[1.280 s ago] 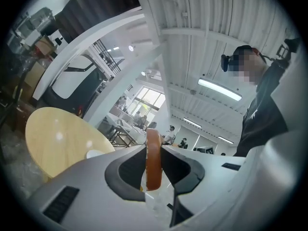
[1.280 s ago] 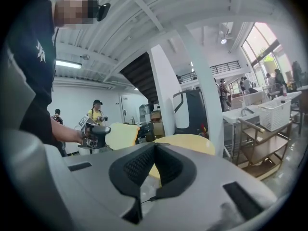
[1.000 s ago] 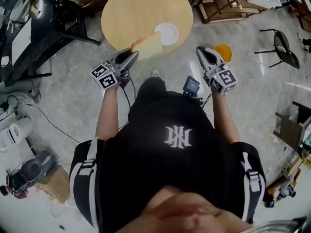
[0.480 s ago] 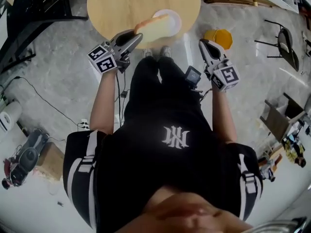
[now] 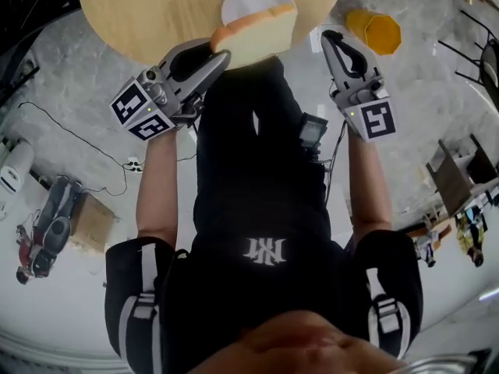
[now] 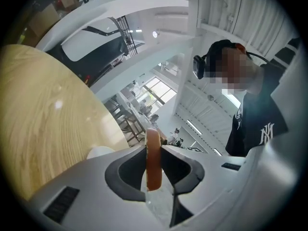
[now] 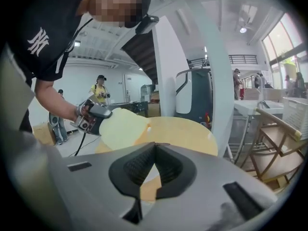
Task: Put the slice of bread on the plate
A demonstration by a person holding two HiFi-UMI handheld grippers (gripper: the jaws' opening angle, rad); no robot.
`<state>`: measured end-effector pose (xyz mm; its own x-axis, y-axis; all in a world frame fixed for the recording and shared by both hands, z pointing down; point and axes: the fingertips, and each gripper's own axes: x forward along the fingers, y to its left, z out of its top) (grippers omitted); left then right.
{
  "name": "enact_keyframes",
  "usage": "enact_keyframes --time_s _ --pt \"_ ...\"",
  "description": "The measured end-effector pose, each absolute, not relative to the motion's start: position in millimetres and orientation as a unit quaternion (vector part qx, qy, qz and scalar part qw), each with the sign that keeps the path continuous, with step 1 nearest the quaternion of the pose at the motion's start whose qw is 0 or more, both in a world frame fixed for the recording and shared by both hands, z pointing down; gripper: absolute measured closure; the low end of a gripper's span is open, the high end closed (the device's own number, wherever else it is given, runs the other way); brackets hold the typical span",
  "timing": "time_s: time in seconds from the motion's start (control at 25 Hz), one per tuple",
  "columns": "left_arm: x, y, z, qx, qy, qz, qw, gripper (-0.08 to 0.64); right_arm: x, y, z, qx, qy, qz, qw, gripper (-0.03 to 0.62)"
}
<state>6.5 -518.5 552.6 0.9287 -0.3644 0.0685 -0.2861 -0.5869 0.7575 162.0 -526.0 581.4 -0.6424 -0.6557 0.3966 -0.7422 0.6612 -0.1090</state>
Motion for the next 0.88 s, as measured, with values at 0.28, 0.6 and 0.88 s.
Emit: enact_keyframes --time_s 0.28,0.6,0.88 --pt "25 -534 595 0.849 -0.208 -0.025 0.486 0.459 173 -535 620 0.4 -0.894 0.141 0.146 0.594" --pt "25 -539 603 0.828 -0.214 0.0 0.518 0.457 164 -533 626 0.385 -0.9 0.136 0.152 0.594" --pt "22 -539 614 0.85 -0.244 0.062 0.463 0.454 168 -537 623 0.386 -0.9 0.131 0.156 0.594"
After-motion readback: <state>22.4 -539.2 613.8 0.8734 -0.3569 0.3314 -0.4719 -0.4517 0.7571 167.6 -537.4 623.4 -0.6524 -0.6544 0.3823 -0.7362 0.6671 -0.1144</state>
